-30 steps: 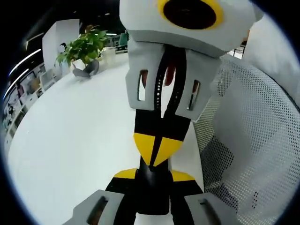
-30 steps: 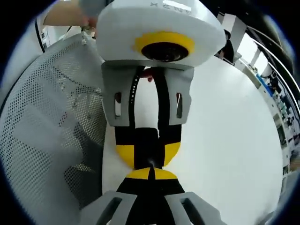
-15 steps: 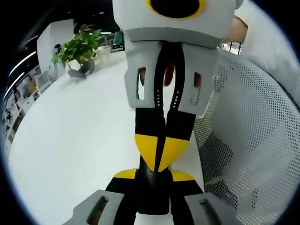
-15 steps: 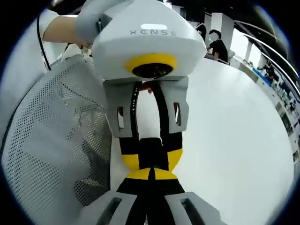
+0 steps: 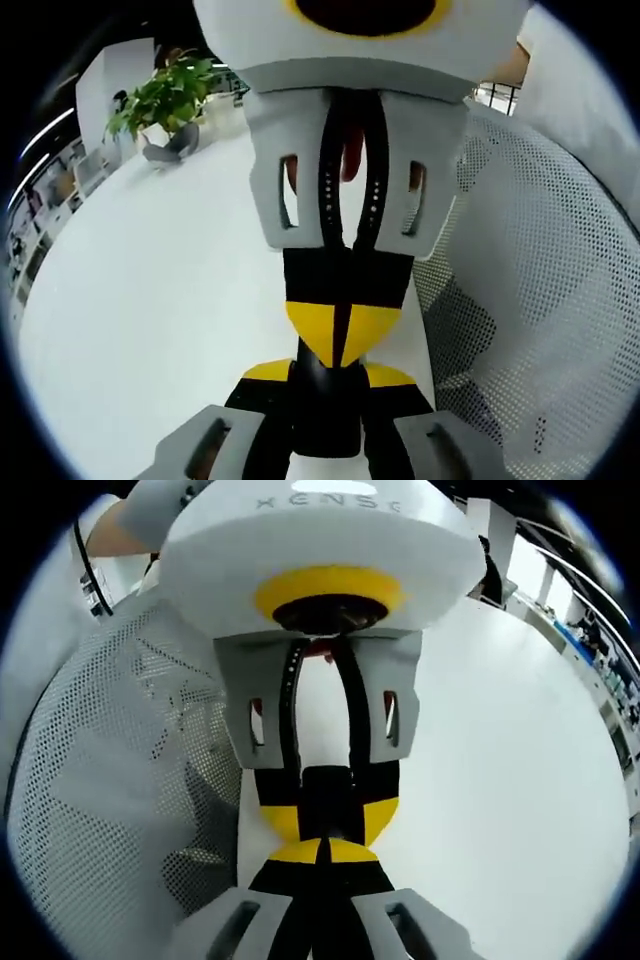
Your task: Press the specified remote control buttons in sequence, fully releasing each button before pressing the next.
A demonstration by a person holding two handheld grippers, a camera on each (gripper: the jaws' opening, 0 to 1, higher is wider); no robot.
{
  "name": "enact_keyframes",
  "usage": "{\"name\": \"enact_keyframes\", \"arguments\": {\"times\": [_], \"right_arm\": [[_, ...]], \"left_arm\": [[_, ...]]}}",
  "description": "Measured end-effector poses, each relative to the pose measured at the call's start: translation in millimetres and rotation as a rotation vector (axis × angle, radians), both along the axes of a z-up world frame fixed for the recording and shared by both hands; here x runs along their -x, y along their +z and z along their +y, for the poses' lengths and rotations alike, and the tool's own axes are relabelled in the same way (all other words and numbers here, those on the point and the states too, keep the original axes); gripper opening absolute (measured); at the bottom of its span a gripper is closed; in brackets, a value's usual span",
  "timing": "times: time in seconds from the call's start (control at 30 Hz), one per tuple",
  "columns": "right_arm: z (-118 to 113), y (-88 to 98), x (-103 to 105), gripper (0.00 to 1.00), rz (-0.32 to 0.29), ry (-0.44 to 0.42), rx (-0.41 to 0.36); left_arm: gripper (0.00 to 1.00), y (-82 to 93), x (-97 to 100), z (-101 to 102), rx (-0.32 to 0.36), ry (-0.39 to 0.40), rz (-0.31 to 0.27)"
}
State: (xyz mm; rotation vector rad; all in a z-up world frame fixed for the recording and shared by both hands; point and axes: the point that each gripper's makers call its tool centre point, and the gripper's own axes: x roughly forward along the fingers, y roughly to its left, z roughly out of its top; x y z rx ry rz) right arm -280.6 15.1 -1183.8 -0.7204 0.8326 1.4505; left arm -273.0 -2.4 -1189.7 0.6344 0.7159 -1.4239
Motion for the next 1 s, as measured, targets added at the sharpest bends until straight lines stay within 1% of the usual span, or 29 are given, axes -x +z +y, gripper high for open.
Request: {"name": "enact_keyframes", "arguments": {"times": [0.13,0.3,0.4,0.5,0.67,0.7,0.73,0.77,0.8,0.83,0.87,0.93,1.0], "right_arm": [[0,1.0,2,0.0,-0.001,-0.004,-0.013],[0,1.3,2,0.0,0.029,-0.051,-0.009],[0,1.6,3,0.0,0.025,-0.06,-0.007],[0,2.0,2,0.0,0.028,-0.089,-0.013],[-1,3.7,3,0.0,0.028,-0.131,-0.061],[0,4.6,3,0.0,-0.005,-0.101,-0.088],[0,5.0,3,0.0,-0.011,-0.098,-0.102],[0,5.2,2,0.0,0.004,-0.131,-0.132],[0,5.2,3,0.0,0.031,-0.16,-0.147],[-3,5.0,5,0.0,0.072,-0.192,-0.15],[-6,5.4,4,0.0,0.078,-0.205,-0.151],[-14,4.8,-1,0.03,0.026,-0.194,-0.132],[-27,1.0,-6,0.13,-0.041,-0.173,-0.09]], "left_arm": [[0.24,0.5,0.3,0,-0.003,-0.002,0.021],[0.24,0.0,1.6,0,0.005,0.004,0.007],[0.24,-0.2,1.6,0,0.005,0.009,-0.001],[0.24,-0.6,1.7,0,-0.003,0.006,-0.001],[0.24,-0.7,1.6,0,-0.005,0.002,-0.003],[0.24,-0.3,1.8,0,-0.005,0.002,-0.003],[0.24,-0.4,1.8,0,-0.004,0.003,-0.003],[0.24,-0.7,1.6,0,-0.003,0.003,-0.003],[0.24,-0.7,1.5,0,-0.003,0.003,-0.003],[0.24,-0.8,1.4,0,-0.004,0.002,-0.004],[0.24,-0.7,1.5,0,-0.005,0.001,-0.005],[0.24,-0.3,1.6,0,-0.008,0.004,-0.004],[0.24,-0.1,1.6,0,-0.008,0.008,-0.004]]}}
